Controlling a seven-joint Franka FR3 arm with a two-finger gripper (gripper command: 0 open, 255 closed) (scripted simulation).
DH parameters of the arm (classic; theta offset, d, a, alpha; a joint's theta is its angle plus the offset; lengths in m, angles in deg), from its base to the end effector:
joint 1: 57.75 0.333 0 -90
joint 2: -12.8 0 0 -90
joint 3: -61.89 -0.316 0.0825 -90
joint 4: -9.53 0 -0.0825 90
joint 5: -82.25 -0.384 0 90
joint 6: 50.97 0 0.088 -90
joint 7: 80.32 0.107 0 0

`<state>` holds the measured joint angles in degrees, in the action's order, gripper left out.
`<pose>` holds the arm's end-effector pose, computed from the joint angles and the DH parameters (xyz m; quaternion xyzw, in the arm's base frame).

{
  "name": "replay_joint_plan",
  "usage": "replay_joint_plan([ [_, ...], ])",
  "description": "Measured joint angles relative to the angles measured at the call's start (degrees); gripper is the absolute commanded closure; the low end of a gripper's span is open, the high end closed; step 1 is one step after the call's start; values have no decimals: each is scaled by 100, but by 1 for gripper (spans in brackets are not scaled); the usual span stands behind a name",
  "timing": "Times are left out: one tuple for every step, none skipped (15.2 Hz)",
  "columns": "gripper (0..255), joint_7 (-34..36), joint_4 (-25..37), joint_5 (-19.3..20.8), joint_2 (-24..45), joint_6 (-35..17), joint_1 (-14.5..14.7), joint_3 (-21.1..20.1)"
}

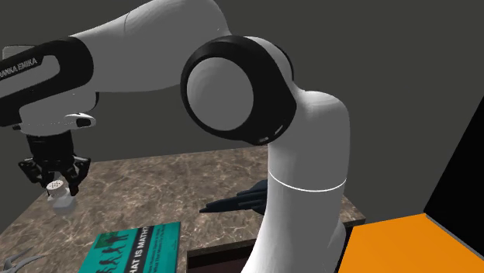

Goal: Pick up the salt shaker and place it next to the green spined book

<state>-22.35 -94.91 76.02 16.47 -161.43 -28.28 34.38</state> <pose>0.3168 0.4911 0.5036 -0.9972 0.0272 0.0429 0.0556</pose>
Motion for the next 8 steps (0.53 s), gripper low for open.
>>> replay_joint_plan([
  [255, 134, 53, 40, 61, -16, 69, -54],
  [255, 214, 71, 67, 106, -47, 112, -86],
  [255, 250, 72, 91, 151, -90, 131, -98],
  [255, 268, 46, 107, 185, -147, 142, -104],
  [255, 274, 4, 118, 209, -211, 148, -106],
  [255, 275, -54, 128, 232, -289, 152, -106],
  [255, 273, -126, 127, 237, -365, 154, -107],
  [255, 269, -190, 128, 243, -434, 155, -107],
])
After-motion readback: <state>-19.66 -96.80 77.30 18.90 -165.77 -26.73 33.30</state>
